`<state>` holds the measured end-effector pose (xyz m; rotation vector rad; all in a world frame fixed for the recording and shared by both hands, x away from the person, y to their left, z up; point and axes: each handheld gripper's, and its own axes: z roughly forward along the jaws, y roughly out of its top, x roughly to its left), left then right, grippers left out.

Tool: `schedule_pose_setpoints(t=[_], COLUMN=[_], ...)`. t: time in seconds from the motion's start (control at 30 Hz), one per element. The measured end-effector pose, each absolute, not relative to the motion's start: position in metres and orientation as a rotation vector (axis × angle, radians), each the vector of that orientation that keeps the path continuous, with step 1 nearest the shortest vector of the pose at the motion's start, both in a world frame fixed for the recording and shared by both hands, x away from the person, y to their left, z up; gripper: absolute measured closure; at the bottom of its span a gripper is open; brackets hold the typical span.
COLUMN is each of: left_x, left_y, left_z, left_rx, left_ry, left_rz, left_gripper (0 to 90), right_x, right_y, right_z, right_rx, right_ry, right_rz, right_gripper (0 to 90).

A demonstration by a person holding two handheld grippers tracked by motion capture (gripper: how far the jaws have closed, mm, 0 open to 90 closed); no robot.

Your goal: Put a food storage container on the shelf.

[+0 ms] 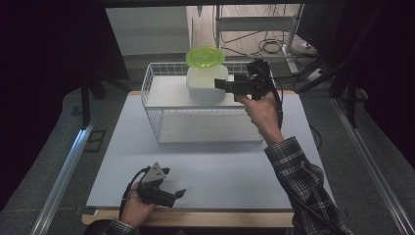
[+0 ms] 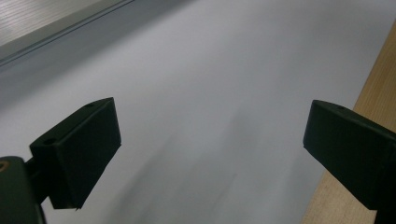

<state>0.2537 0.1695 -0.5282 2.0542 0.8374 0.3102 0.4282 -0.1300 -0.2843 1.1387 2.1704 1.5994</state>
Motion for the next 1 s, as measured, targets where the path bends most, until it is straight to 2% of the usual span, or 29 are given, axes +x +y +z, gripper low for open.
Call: schedule_pose_setpoints(t=[0.4,1.0], left_x=[0.254,0.254], left_y=[0.169,0.168], left_z=[-0.529,-0.529], left_rx=[2.053,2.056], left_ry=[0.835,0.835], left_rz=[0.305,0.305], left_gripper=[3.5,3.5], right_x=[0.406,0.374], right_y=[-0.134,-0.151], right_z=[-0.300,-0.354], right_rx=[1.063,0.957], right_ry=[2.224,2.318], right_rz=[1.564,1.435], right_gripper=[12.2,5.1])
